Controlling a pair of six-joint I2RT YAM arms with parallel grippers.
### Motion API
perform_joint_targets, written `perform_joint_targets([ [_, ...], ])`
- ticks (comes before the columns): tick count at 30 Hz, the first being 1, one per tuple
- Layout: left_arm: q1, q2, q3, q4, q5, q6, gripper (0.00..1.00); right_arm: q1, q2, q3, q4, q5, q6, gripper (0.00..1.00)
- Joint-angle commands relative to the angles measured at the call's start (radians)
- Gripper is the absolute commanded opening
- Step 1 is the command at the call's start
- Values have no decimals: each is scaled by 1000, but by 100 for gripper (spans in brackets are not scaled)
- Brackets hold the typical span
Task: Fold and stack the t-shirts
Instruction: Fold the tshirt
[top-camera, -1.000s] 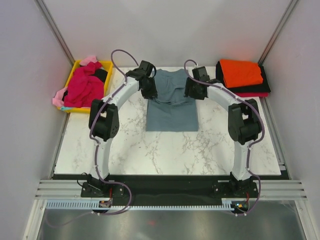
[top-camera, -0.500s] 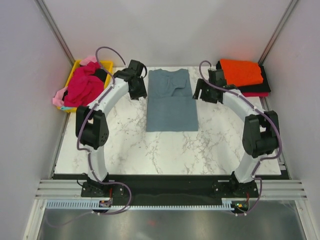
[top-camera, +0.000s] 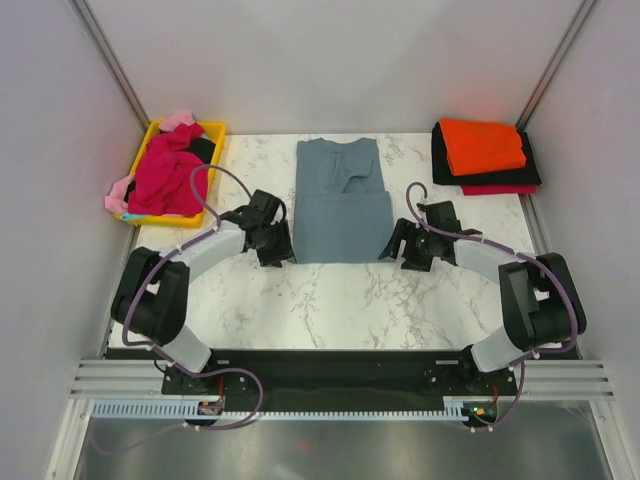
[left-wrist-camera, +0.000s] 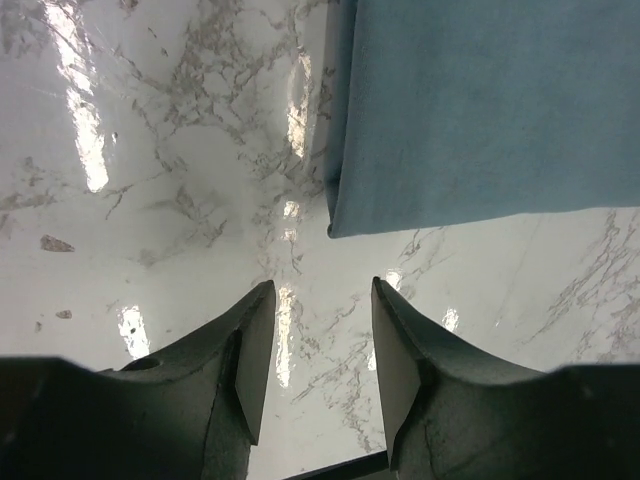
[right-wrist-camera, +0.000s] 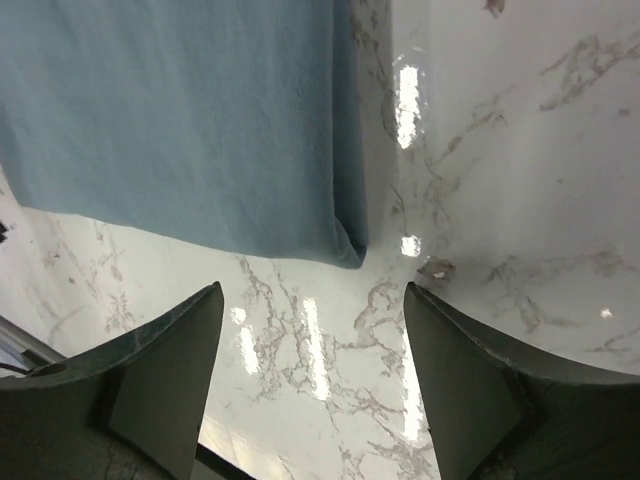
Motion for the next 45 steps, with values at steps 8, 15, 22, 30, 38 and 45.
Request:
perform_joint_targets([
  [8, 0, 55, -78, 234, 31, -74, 56, 0, 106, -41, 203, -32, 46, 60],
  [15, -1, 125, -98, 315, 41, -120, 50, 0, 115, -36, 205, -21, 40, 35],
  [22, -7, 141, -95, 357, 39, -137, 7, -1, 129, -21, 205, -19, 25, 10],
  [30, -86, -98, -124, 208, 11, -143, 2, -1, -89, -62, 102, -12, 23, 0],
  [38, -216, -399, -139, -27, -42, -209, 2, 0, -535, -108, -205, -9, 34, 0],
  [45, -236, -492, 47, -226, -143, -209, 2, 0, -618, 65, -355, 13, 43, 0],
])
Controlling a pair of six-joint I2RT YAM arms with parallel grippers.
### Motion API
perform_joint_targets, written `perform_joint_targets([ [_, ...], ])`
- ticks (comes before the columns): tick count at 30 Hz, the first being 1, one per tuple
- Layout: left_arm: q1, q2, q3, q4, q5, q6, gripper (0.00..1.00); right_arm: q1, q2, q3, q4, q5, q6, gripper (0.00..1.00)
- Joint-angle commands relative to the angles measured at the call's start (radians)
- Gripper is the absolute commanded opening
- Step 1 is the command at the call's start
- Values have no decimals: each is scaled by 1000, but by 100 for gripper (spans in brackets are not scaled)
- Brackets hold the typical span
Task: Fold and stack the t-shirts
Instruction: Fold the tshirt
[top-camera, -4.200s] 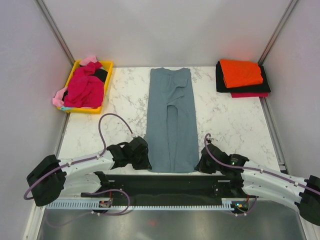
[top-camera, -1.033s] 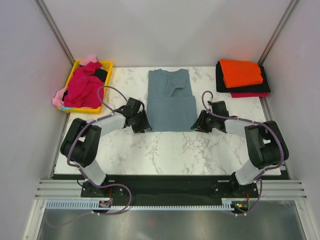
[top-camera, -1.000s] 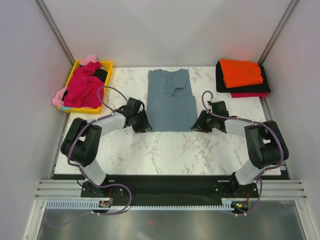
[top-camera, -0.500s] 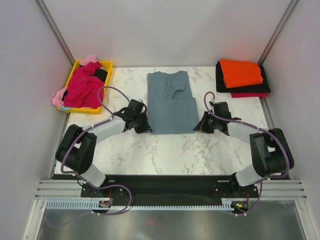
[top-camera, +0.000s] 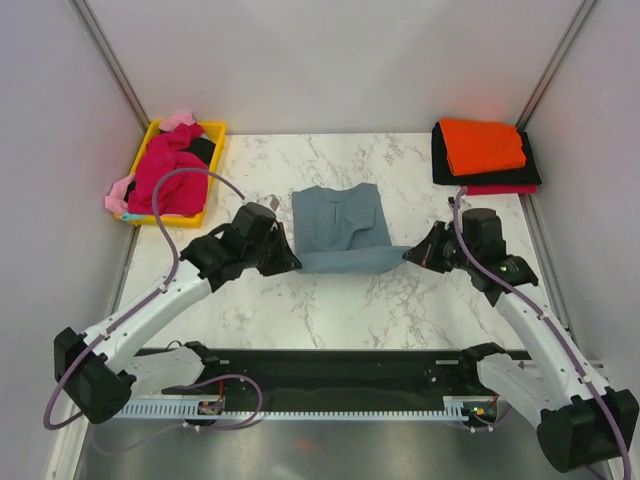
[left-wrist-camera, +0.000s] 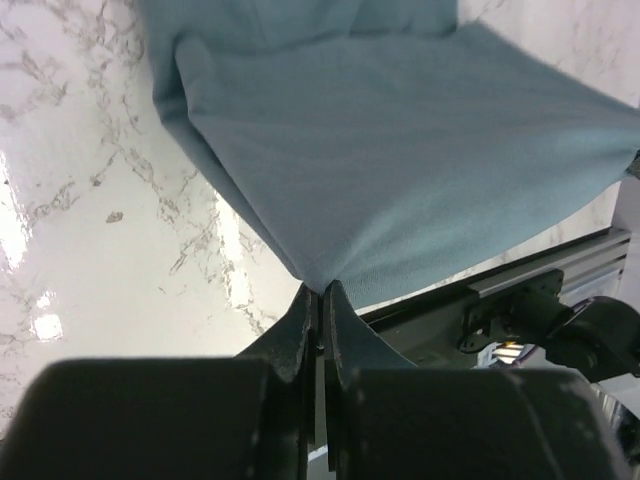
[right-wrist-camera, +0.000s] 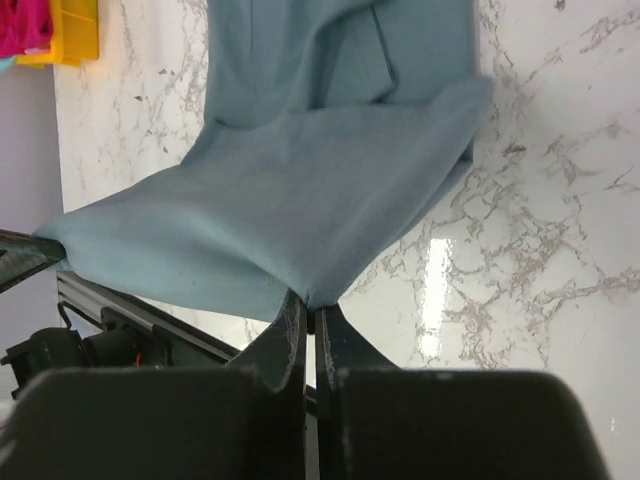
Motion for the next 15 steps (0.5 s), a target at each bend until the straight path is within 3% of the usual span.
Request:
perform_joint_targets([
  [1, 8, 1, 138, -127, -98, -11, 2, 1, 36, 132, -79, 44, -10, 0],
  [11, 199, 244, 354, -129, -49, 117, 2, -1, 424, 451, -33, 81, -84, 0],
  [15, 281, 413, 513, -112, 0, 179, 2, -4, 605, 591, -6, 78, -98, 0],
])
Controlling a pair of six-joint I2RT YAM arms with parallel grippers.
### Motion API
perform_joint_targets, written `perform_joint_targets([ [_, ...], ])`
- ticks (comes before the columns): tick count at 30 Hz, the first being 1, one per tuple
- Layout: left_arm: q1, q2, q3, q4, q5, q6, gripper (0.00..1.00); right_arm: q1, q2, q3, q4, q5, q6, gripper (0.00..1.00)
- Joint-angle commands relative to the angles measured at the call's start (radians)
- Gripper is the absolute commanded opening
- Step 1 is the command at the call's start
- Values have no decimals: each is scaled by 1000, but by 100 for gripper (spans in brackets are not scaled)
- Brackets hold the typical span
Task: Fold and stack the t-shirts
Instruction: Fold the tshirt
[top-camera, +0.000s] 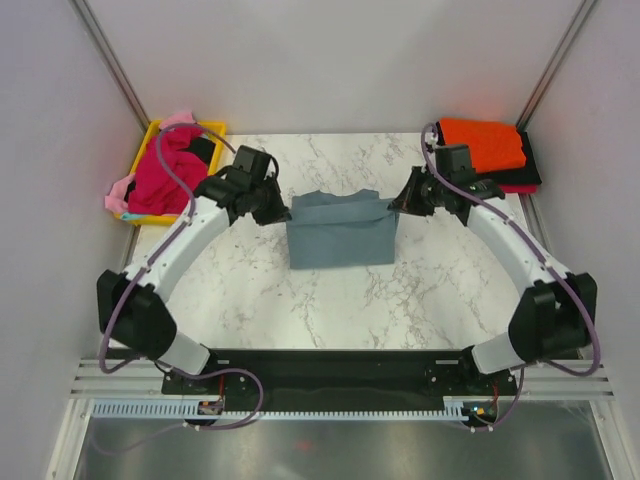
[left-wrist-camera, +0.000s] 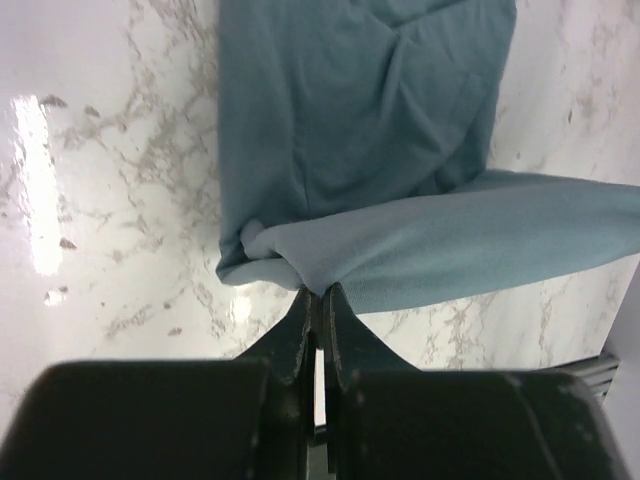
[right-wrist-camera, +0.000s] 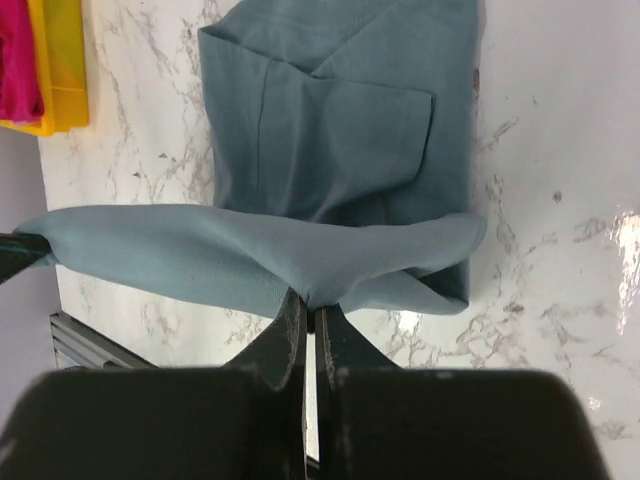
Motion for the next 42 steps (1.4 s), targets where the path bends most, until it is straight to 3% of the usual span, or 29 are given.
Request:
perform_joint_targets([
  [1, 70, 159, 161, 0, 7, 110, 2, -7, 163, 168, 40, 46, -40, 0],
  [7, 180, 546, 528, -7, 121, 181, 6, -11, 554, 475, 54, 30, -12, 4],
  [8, 203, 682, 592, -28, 178, 207, 14, -13, 601, 521, 54, 35, -7, 14],
  [9, 212, 749, 743, -60, 186, 208, 28, -17, 650, 572, 40, 35, -7, 55],
  [10, 222, 816, 829, -98, 195, 204, 44, -19, 743, 680, 25, 42, -15, 70],
  [11, 238, 891, 914, -137, 270, 210, 68, -20, 786, 739, 0, 56, -21, 77],
  [12, 243, 988, 1054, -187, 289, 208, 83, -27, 828, 797, -71, 70, -24, 80],
  [13, 245, 1019, 1092, -197, 304, 212, 87, -30, 875, 863, -95, 81, -27, 81],
  [15, 246, 1012, 1103, -189, 318, 227, 93, -37, 865, 842, -84, 108, -26, 82],
  [21, 248, 845, 907, -157, 238, 274, 93, -72, 652, 464, 147, 106, -73, 94],
  [27, 246, 622, 673, -155, 211, 305, 91, -86, 676, 316, 286, -48, -61, 95],
  [32, 246, 441, 431, -129, 188, 333, 90, -80, 773, 374, 298, -43, -47, 94],
  [35, 246, 404, 361, -108, 165, 353, 90, -56, 849, 440, 304, -69, -36, 89],
  [38, 246, 399, 349, -100, 143, 365, 90, -27, 920, 495, 313, -135, -14, 72],
  [39, 246, 406, 349, -102, 146, 366, 89, -22, 929, 497, 328, -143, -7, 59],
  [41, 246, 409, 341, -97, 155, 368, 89, -20, 934, 471, 348, -135, 0, 47],
  [42, 246, 409, 339, -96, 157, 368, 89, -23, 932, 463, 373, -131, -1, 31],
])
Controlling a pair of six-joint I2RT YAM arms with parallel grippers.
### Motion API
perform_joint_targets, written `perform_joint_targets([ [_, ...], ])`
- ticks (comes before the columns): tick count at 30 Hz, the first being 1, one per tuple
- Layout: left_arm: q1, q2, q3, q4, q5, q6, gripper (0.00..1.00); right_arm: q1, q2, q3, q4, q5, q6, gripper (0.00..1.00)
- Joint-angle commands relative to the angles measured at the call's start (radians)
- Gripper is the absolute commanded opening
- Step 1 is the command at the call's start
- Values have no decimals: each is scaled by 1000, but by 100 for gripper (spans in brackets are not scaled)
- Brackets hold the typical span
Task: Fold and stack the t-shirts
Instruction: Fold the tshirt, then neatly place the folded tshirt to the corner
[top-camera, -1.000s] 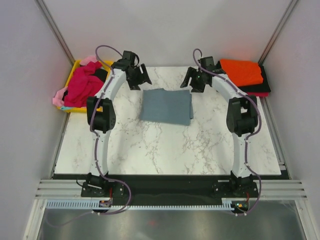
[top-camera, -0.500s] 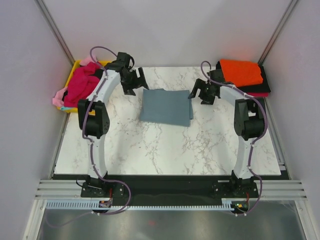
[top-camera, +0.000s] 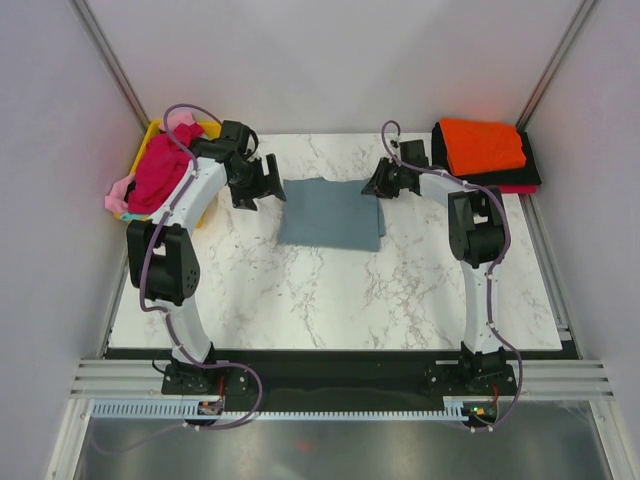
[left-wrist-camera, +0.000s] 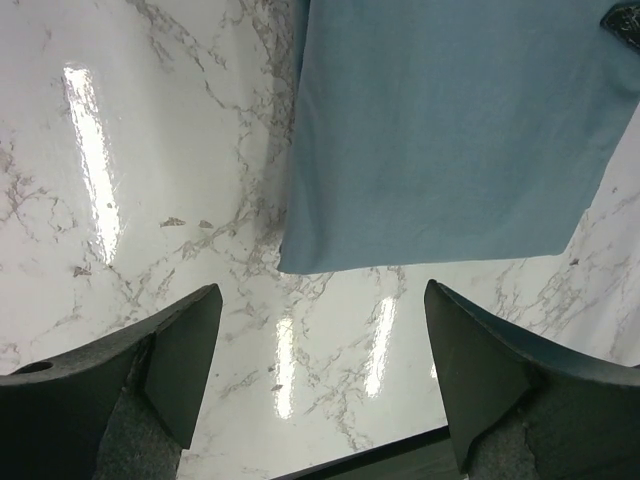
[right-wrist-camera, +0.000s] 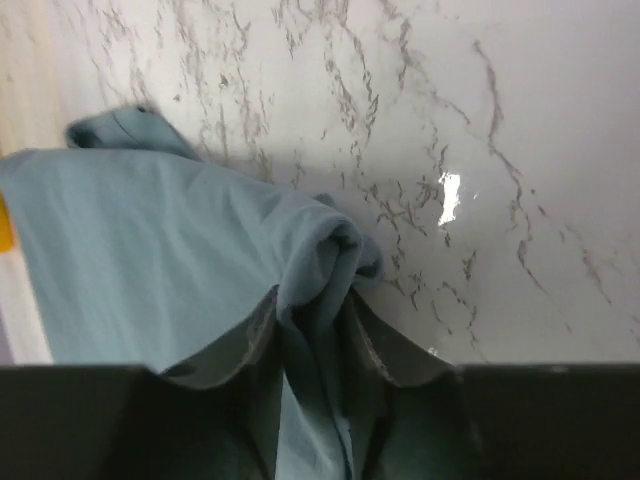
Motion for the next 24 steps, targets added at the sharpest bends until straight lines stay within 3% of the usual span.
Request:
perform_joint_targets([
  [1, 0, -12, -5, 33, -11, 55, 89, 12, 49, -33, 18, -23, 13, 24],
  [2, 2, -15, -9, 35, -2, 55, 89, 12, 55, -35, 45, -33, 14, 16],
  [3, 2, -18, -10, 40, 6, 54, 89, 6, 66, -33, 62, -82, 14, 0],
  [7, 2, -44, -30, 55, 17, 52, 89, -16, 11, -6, 20, -68, -57, 0],
  [11, 2, -58, -41, 61, 36, 48, 89, -53, -90, 115, -282, 74, -273, 0],
  [15, 5, -67, -39, 66, 75, 41, 88, -94, -132, 265, -476, 155, -378, 0],
  [24, 9, -67, -59, 87, 118, 29, 87, -183, -172, 558, -573, 339, -545, 0],
])
